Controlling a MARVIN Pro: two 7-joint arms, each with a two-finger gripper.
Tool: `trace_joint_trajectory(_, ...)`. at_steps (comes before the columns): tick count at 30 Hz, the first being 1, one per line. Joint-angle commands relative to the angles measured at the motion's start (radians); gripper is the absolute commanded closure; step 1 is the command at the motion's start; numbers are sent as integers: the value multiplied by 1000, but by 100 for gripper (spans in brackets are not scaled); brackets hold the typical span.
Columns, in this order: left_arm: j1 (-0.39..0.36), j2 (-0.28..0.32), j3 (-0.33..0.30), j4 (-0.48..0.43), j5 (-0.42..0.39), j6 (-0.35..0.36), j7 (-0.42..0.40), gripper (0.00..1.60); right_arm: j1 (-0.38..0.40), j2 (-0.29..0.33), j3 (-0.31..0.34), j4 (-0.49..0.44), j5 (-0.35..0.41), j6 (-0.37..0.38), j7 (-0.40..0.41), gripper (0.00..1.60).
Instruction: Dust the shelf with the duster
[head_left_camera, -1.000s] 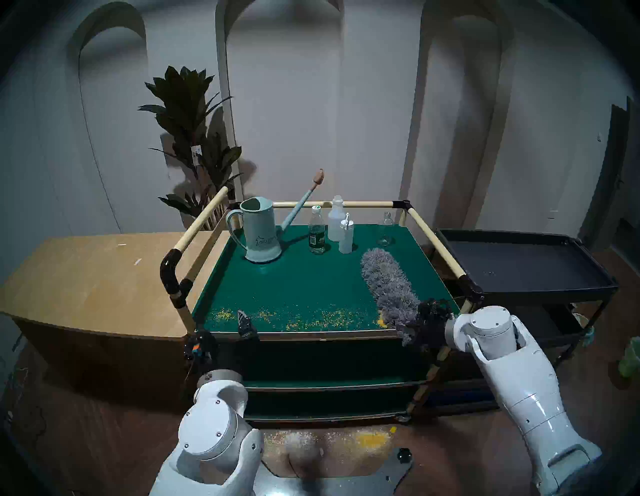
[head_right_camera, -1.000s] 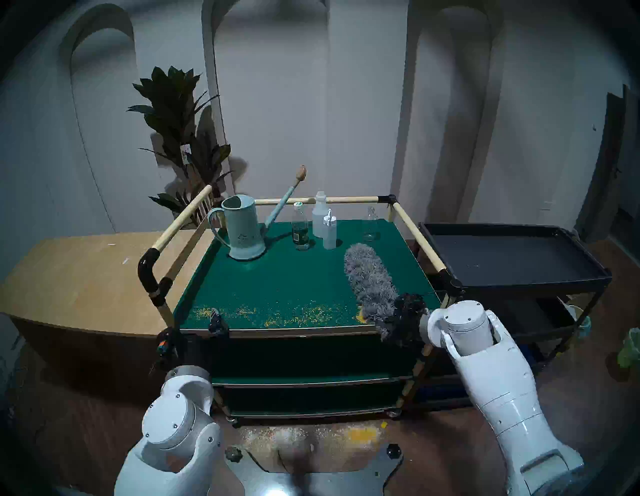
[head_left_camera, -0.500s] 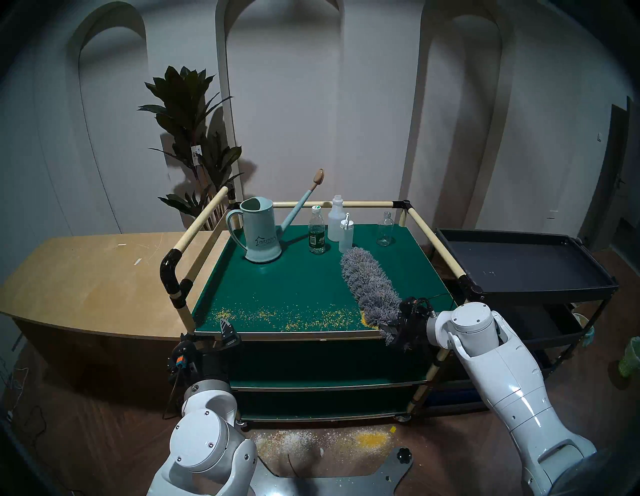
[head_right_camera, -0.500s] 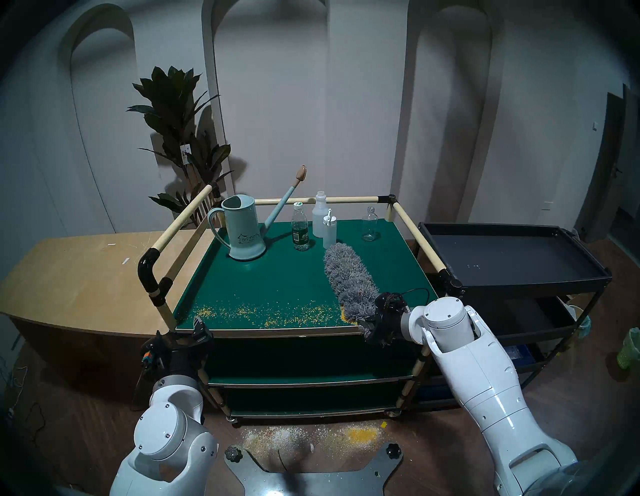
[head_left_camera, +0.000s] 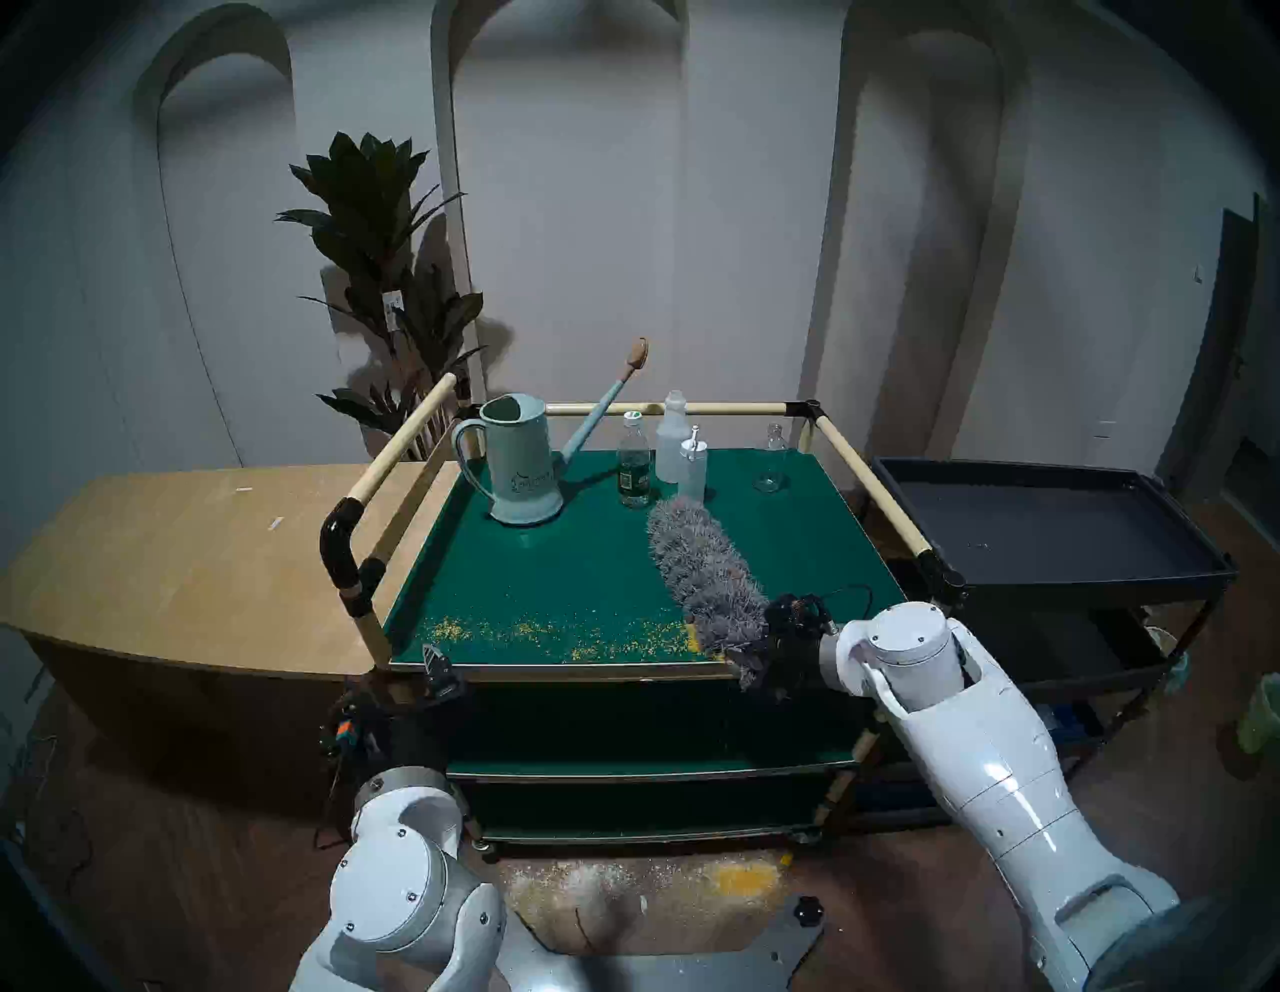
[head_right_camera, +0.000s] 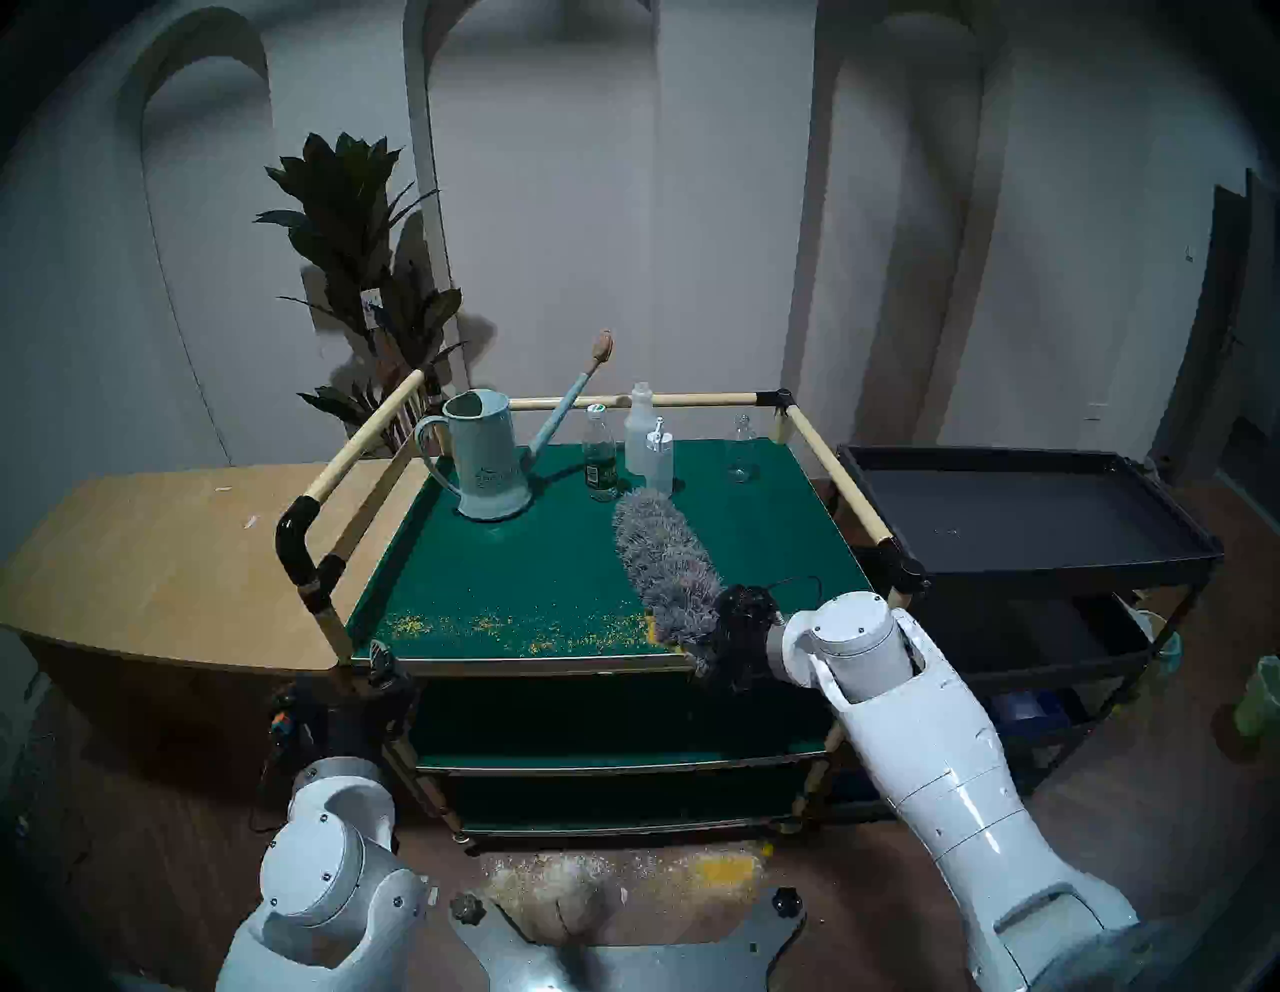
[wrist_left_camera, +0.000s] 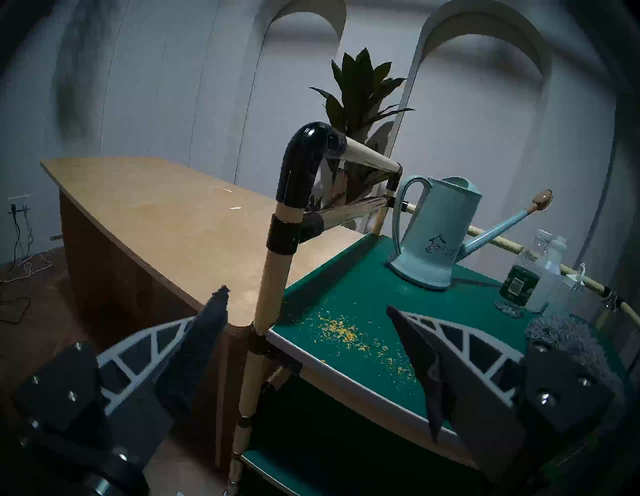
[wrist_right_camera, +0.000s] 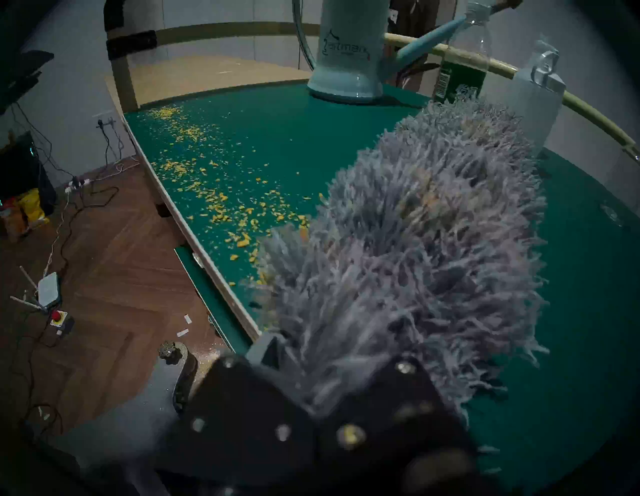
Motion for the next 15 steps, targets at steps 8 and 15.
trace_joint_trajectory(8,25,-4,-2,-37,7,-23,5,0,-40,-73,-75,38,-7,15,-16,160)
trace_joint_trajectory(15,35,-2,-7,-43,7,-28,2,0,-61,-95,-98,19,-7,26,-31,160)
